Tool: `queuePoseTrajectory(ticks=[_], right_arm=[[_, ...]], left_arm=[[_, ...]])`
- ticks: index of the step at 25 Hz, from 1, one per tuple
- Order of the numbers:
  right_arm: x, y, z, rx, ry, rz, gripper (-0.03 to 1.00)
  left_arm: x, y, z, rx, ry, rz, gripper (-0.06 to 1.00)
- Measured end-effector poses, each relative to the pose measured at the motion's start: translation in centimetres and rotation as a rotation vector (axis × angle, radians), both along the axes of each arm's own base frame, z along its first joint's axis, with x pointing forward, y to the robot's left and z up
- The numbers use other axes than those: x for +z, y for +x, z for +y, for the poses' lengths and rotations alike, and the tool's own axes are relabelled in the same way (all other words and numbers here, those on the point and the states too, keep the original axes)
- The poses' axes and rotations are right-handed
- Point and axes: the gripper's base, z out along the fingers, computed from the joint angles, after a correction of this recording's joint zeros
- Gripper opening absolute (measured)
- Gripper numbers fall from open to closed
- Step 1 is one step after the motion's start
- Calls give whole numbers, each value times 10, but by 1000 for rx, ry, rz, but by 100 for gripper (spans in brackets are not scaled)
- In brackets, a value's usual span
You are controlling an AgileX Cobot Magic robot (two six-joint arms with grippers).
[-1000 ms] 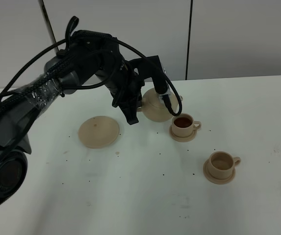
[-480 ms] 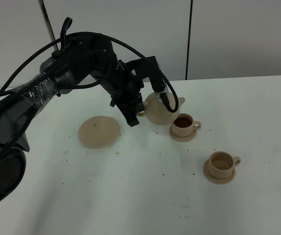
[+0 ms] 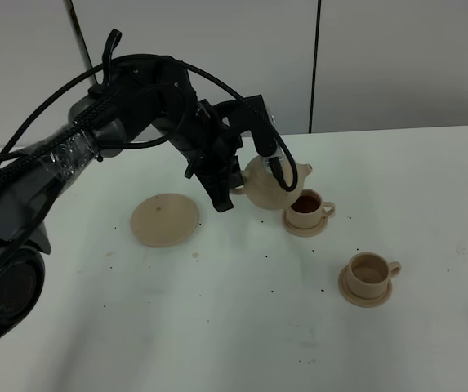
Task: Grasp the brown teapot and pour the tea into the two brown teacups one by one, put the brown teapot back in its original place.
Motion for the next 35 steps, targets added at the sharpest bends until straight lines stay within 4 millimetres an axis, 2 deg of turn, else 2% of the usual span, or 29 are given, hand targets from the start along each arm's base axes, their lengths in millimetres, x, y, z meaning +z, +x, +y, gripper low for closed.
queuePoseTrajectory(ticks=[11,16,23,35], right_arm=[[0,0,0,0,-1,0,38],[0,0,0,0,0,0,38],[0,0,0,0,0,0,38],[0,0,0,0,-1,0,38]], left_arm=[[1,-28,-53,-117,-9,-13,17],[1,-40,-70,-156,-9,-12,17],[0,-49,-81,-185,-4,0,17],[-2,-54,-77,-238,64,32,17]])
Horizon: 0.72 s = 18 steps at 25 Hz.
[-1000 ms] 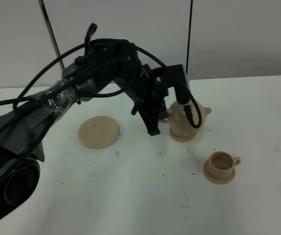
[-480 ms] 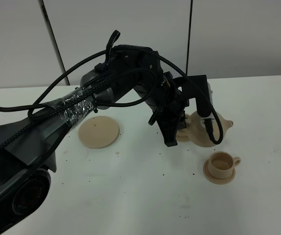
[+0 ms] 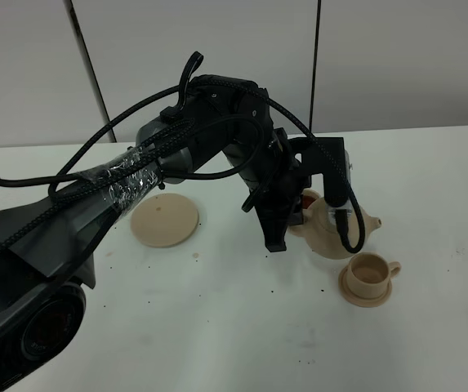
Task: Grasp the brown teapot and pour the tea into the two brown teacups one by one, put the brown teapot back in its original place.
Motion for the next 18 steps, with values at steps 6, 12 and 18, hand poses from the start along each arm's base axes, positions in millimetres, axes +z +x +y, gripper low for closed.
queuePoseTrajectory(ticks=[6,12,18], right_arm=[[0,0,0,0,1,0,38],[0,0,0,0,1,0,38],[0,0,0,0,0,0,38]], left_arm=[[0,2,3,-54,51,-38,17],[0,-1,-3,-106,120,-100,17],[1,-8,-15,-166,162,-165,17]])
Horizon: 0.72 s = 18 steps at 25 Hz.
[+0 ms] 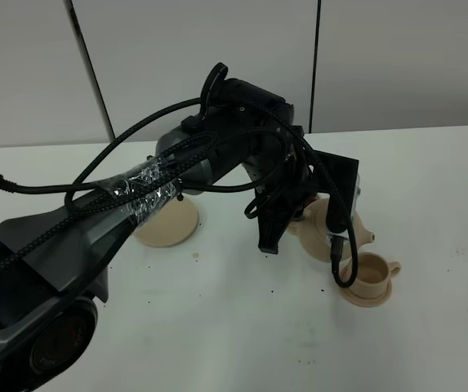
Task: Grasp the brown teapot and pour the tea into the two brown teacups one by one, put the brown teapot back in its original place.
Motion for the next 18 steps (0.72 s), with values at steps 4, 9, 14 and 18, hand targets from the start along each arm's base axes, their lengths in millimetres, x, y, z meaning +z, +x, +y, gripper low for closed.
queuePoseTrajectory(ticks=[4,9,14,18], right_arm=[[0,0,0,0,0,0,38],[0,0,0,0,0,0,38],[0,0,0,0,1,0,38],[0,0,0,0,1,0,38]], left_arm=[[1,-3,-4,-38,40,-38,17],[1,-5,-7,-60,77,-69,17],[2,-7,-10,-80,108,-101,17],[3,-8,-12,-96,135,-126,17]])
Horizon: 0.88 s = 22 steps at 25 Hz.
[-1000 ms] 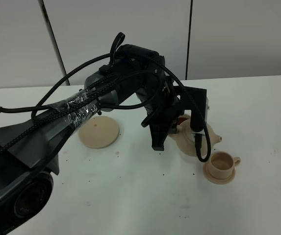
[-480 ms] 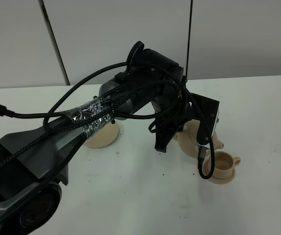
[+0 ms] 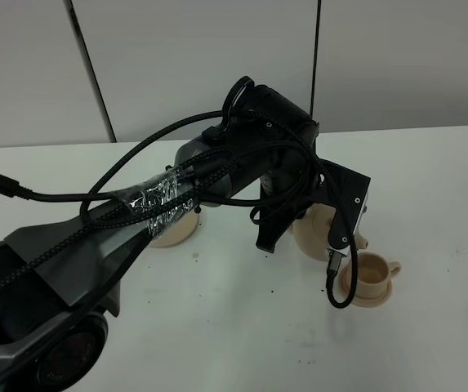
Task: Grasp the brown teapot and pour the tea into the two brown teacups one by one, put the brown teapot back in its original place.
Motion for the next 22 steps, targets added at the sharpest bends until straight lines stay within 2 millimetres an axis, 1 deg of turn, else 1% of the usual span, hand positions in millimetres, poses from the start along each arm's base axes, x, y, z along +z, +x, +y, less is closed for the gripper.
queuePoseTrajectory(ticks=[8,15,22], right_arm=[[0,0,0,0,-1,0,38],[0,0,0,0,-1,0,38],[0,0,0,0,0,0,38]], left_arm=[[2,-5,-9,-54,24,-43,17],[2,-6,-11,-93,48,-60,17],[4,-12,-18,-131,86,-103,17]])
